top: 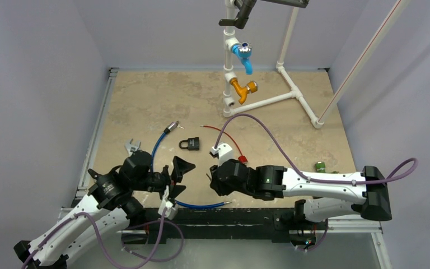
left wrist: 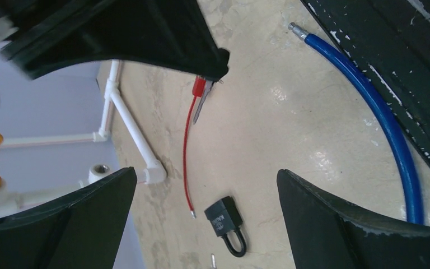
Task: Unlock with the key
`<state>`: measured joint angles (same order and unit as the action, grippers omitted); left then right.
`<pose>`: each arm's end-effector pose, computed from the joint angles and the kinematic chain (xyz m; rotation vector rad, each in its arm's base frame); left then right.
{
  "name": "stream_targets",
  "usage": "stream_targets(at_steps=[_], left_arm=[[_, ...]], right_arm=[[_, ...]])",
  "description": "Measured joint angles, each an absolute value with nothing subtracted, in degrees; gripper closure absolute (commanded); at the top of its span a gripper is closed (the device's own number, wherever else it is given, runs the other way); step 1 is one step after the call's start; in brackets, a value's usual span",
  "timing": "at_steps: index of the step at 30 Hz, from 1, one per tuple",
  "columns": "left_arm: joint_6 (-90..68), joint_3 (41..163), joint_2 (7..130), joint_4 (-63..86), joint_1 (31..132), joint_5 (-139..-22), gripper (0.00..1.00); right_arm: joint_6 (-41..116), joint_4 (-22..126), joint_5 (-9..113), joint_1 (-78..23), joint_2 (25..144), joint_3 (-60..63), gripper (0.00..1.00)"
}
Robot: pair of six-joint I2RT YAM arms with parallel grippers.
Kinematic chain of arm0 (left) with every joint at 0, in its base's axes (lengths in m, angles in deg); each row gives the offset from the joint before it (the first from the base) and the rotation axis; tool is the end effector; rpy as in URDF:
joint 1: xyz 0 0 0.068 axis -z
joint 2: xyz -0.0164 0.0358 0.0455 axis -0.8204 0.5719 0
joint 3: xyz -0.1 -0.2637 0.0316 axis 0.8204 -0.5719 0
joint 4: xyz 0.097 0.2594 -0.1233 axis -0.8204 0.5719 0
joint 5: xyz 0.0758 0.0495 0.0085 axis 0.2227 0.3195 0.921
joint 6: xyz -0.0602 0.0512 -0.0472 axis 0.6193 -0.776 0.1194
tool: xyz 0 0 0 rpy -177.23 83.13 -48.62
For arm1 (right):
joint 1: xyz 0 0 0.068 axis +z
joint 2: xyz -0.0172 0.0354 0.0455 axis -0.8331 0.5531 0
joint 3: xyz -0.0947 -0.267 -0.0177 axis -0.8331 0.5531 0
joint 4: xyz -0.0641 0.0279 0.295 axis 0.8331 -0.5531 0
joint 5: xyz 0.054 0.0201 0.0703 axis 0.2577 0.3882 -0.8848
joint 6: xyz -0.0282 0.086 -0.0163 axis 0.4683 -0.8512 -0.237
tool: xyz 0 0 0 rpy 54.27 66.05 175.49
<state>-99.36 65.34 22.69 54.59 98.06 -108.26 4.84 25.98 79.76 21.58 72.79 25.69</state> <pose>0.0958 -0.1557 0.2588 1.9378 0.7175 -0.3224 0.0951 0.3098 0.2328 -0.6162 2.2944 0.6230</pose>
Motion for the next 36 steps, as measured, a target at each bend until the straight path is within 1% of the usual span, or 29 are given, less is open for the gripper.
stream_targets(at_steps=[4,9,12,13,17,18,20,22,24,29,31,33,35,36], left_arm=[[-104.0,62.9,21.9,51.1,101.6,-106.4,0.14],[-106.0,62.8,21.9,46.4,104.7,-104.1,0.26],[-106.2,62.6,21.7,43.1,106.3,-102.2,0.36],[-106.4,62.6,21.7,42.3,106.7,-101.6,0.42],[-107.3,62.3,21.2,40.8,107.7,-99.6,0.7],[-107.4,62.2,21.0,40.7,107.8,-99.2,0.74],[-107.6,62.0,20.4,40.9,108.1,-98.6,0.77],[-107.8,61.8,19.8,41.2,108.2,-98.3,0.86],[-107.9,61.8,19.2,41.5,108.5,-98.1,0.99],[-108.8,60.5,17.4,42.4,109.3,-96.5,1.0],[-109.1,60.1,16.7,41.6,109.5,-96.1,1.0],[-110.0,59.8,16.0,40.7,109.7,-95.6,1.0],[-110.4,59.3,15.7,39.0,109.8,-94.9,1.0],[-110.6,58.8,15.5,37.6,109.9,-94.3,1.0]], right_arm=[[6.9,27.9,77.9,21.6,72.8,21.8,1.0],[8.7,29.5,76.2,21.6,73.5,18.3,1.0],[9.5,30.4,74.9,21.6,74.7,16.7,1.0],[9.7,30.7,74.7,21.6,75.0,16.5,1.0],[10.0,31.1,73.6,21.6,75.4,16.5,1.0],[10.1,31.3,73.4,21.6,75.4,16.5,1.0],[10.2,31.7,73.4,21.6,75.4,16.5,1.0],[10.2,31.9,73.4,21.6,75.2,16.5,1.0],[10.2,32.3,73.4,21.6,75.0,16.5,1.0],[10.1,32.3,73.1,20.9,73.3,16.5,0.99],[9.7,32.5,72.7,20.3,72.7,16.6,0.85],[8.9,33.2,71.4,19.3,71.8,17.0,0.75],[7.7,34.5,69.6,17.6,70.4,18.0,0.61],[6.8,35.2,68.3,16.4,69.4,18.9,0.58]])
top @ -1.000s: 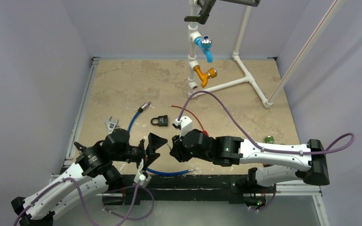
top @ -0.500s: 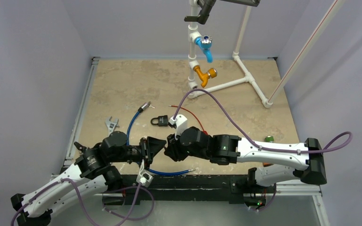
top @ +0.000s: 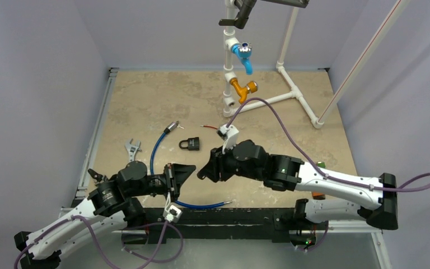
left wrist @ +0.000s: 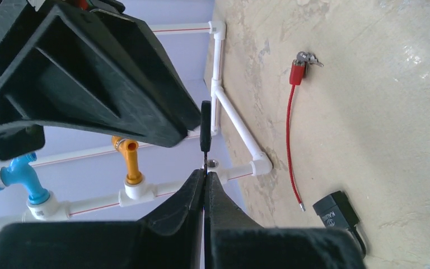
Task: Unlock with the key
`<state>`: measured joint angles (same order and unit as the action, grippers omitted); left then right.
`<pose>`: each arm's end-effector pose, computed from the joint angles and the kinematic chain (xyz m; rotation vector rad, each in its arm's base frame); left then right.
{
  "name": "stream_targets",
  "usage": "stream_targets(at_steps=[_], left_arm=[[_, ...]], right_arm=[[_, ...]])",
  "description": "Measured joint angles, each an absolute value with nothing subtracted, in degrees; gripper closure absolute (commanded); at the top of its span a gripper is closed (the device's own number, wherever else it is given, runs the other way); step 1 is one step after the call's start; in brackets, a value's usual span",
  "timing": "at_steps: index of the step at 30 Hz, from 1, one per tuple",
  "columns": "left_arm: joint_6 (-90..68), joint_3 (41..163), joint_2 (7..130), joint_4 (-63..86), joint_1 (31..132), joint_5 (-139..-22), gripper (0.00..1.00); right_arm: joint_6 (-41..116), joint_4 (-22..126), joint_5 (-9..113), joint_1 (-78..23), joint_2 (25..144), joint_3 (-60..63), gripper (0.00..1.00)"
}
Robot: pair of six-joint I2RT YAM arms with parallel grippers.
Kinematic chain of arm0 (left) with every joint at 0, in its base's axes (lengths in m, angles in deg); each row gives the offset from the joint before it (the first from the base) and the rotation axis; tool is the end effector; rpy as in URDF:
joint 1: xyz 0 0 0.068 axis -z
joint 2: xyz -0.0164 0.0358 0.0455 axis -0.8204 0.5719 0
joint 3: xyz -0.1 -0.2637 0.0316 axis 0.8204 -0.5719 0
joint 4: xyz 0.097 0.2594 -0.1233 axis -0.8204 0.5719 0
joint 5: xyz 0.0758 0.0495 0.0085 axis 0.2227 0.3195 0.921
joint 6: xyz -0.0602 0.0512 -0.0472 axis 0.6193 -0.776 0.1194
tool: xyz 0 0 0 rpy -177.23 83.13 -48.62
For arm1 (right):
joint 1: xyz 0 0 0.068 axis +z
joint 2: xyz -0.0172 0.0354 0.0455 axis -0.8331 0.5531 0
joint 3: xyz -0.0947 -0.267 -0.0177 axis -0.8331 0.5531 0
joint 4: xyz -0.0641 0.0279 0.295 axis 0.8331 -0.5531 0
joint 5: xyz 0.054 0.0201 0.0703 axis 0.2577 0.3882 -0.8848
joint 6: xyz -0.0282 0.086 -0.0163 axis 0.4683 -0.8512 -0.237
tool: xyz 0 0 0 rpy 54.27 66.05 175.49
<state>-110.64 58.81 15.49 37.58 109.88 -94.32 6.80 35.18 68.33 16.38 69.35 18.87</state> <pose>0.0833 -0.1719 0.2669 1.8189 0.3275 0.0471 0.1132 0.3226 0.3193 -0.5578 2.1017 1.0321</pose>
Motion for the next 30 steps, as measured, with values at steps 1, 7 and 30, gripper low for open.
stream_targets(at_steps=[1,7,30], left_arm=[[-110.9,58.4,15.3,36.8,110.0,-93.6,1.0],[-113.3,55.0,15.3,32.2,110.1,-87.8,1.0],[-122.9,49.8,21.6,10.1,112.2,-72.5,1.0]], right_arm=[[5.9,36.0,67.3,14.6,67.8,20.0,0.54],[0.2,40.5,61.8,5.4,58.6,27.6,0.43],[-20.3,79.3,38.1,-8.9,68.8,40.9,0.52]])
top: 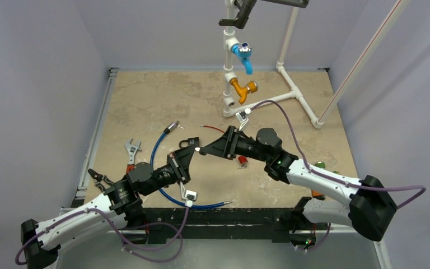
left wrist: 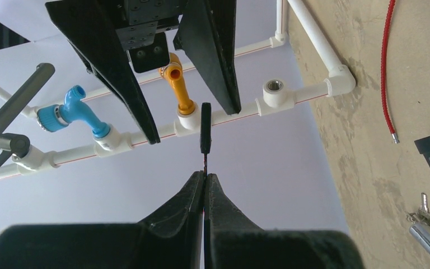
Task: Unlock with the key
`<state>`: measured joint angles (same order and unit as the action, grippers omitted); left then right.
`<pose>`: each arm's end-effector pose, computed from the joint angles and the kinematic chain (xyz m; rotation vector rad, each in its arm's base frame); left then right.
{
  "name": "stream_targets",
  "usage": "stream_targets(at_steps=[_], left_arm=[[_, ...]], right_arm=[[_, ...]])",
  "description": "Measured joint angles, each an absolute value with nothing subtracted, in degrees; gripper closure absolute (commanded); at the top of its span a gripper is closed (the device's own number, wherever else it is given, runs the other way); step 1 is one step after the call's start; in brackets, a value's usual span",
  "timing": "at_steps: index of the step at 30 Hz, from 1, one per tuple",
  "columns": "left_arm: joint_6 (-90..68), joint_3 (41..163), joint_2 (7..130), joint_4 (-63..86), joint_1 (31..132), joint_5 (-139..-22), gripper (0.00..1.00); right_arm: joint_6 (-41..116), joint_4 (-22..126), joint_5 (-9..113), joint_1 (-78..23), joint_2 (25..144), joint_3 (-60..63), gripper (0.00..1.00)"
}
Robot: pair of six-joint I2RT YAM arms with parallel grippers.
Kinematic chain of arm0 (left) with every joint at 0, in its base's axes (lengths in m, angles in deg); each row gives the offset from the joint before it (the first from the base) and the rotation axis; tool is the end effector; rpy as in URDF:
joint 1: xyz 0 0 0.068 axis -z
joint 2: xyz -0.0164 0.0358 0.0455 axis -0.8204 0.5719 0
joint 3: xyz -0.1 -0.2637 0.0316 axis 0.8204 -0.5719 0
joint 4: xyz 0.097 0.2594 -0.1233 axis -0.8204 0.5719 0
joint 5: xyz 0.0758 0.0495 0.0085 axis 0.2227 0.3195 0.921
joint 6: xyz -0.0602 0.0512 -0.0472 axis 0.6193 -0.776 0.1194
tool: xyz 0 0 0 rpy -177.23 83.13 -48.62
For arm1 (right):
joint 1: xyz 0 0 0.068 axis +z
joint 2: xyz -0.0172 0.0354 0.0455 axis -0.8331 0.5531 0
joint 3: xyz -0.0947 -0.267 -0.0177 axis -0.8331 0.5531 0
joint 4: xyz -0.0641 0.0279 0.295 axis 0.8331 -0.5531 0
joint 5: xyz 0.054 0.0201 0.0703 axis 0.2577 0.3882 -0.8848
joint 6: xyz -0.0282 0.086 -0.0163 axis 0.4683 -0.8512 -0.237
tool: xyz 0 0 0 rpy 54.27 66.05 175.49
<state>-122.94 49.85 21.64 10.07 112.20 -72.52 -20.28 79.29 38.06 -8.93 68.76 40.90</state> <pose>0.1236 -0.1918 0.2488 1.6552 0.3202 0.5708 0.2052 0.2685 0.2686 -0.0581 1.9459 1.7197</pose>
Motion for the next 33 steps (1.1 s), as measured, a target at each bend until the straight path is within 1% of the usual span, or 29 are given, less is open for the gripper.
stream_targets(at_steps=[5,10,11,15,17,21,22,24,25,26,27,28,29,30,33], left_arm=[[-122.5,49.8,21.7,10.1,112.3,-71.4,1.0],[-122.4,49.9,21.5,9.6,112.5,-70.8,1.0],[-122.4,50.0,21.5,9.4,112.5,-70.7,1.0],[-122.4,50.0,21.5,8.9,112.6,-70.6,1.0],[-122.4,50.0,21.5,8.3,112.6,-70.6,1.0],[-122.4,50.0,21.5,7.9,112.6,-70.0,1.0],[-122.4,50.0,21.5,8.0,112.6,-69.8,1.0],[-122.4,50.0,21.6,8.5,112.6,-69.6,1.0],[-122.4,50.0,21.7,8.6,112.6,-69.5,0.98],[-122.4,50.0,21.6,8.6,112.6,-69.4,0.81],[-122.4,50.0,21.6,8.6,112.6,-69.1,0.58],[-122.3,50.0,21.6,8.6,112.6,-68.9,0.31],[-122.4,50.0,21.6,8.9,112.6,-68.9,0.07],[-121.8,50.0,21.6,9.1,112.6,-68.8,0.01],[-117.3,51.4,21.8,12.7,112.6,-67.7,0.0]], right_arm=[[-23.1,86.8,36.9,-8.9,72.3,41.7,0.68],[-25.1,90.0,36.9,-9.0,73.0,42.7,0.87],[-25.4,90.5,36.8,-9.1,73.0,43.0,0.9],[-26.8,92.0,36.9,-9.2,73.0,43.7,0.9],[-27.3,92.9,36.9,-9.2,73.2,43.7,0.88],[-28.4,95.3,36.8,-9.2,74.7,43.7,0.81],[-28.9,95.9,36.7,-9.2,75.2,43.7,0.81],[-29.5,97.2,36.6,-9.2,76.3,43.7,0.95],[-29.7,97.7,36.4,-9.2,76.7,43.7,1.0],[-30.1,98.1,36.3,-9.2,77.0,43.7,1.0],[-30.3,98.7,36.2,-9.2,77.1,43.7,1.0],[-30.7,99.3,36.1,-9.2,77.2,43.7,1.0],[-30.8,99.9,36.2,-9.2,77.0,43.7,1.0],[-30.8,100.0,36.4,-9.2,76.7,43.7,1.0],[-29.3,96.7,37.2,-9.6,73.2,43.9,1.0]])
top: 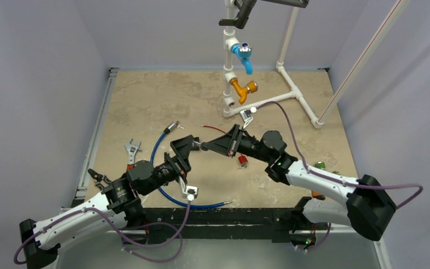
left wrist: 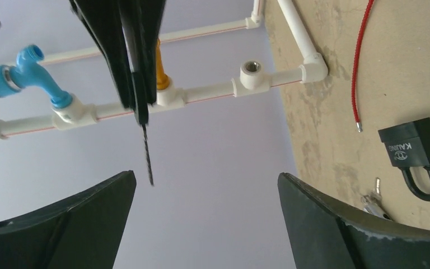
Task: Unlock with the key
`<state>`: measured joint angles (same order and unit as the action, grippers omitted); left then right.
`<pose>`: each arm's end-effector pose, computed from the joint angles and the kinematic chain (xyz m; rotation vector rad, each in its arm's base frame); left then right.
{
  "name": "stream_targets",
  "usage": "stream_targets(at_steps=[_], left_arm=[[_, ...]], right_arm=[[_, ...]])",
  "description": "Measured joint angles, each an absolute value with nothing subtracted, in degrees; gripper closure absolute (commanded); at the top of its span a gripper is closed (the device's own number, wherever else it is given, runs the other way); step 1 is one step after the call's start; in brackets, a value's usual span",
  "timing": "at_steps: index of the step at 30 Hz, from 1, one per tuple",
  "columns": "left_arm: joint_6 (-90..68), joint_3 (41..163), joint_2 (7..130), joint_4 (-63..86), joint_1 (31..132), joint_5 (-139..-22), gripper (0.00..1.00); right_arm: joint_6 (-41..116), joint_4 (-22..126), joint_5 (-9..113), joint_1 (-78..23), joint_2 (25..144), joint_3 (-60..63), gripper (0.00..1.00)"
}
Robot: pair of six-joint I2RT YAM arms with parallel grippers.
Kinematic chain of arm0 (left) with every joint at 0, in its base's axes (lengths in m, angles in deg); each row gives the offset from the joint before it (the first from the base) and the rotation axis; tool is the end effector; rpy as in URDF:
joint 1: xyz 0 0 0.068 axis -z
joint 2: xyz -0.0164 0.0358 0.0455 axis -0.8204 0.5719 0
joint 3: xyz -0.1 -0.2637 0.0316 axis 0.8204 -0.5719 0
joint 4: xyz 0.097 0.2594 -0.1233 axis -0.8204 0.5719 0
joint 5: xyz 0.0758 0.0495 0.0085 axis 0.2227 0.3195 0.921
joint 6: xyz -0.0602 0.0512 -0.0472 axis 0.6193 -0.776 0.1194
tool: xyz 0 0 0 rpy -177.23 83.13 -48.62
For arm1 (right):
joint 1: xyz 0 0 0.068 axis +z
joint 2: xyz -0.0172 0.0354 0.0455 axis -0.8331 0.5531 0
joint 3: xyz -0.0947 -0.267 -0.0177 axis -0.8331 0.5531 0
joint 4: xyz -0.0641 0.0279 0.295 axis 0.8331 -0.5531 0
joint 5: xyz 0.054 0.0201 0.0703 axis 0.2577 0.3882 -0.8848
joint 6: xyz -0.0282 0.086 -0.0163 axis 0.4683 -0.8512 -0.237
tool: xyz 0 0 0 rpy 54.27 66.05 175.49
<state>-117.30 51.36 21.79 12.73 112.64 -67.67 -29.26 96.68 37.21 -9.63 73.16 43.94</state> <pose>0.1276 -0.1884 0.2530 1.6434 0.4629 0.5566 0.2105 0.2698 0.2671 0.0239 1.8013 1.9057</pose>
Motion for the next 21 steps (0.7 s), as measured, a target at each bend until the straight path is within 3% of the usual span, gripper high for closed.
stream_targets(at_steps=[6,9,14,21], left_arm=[[-96.4,63.3,26.5,25.0,111.2,-62.0,0.0],[-81.2,70.2,30.9,33.2,105.6,-63.1,0.0],[-65.3,80.7,43.8,49.2,93.0,-76.4,0.0],[-66.1,82.3,57.3,59.3,89.6,-90.1,0.0]], right_arm=[[-21.4,80.6,40.0,-12.3,60.9,43.4,1.0],[-16.2,70.3,42.4,-13.1,56.4,41.9,1.0],[-8.2,54.7,46.7,-13.1,51.2,39.7,1.0],[-2.0,40.3,52.0,-13.1,45.6,38.2,1.0]])
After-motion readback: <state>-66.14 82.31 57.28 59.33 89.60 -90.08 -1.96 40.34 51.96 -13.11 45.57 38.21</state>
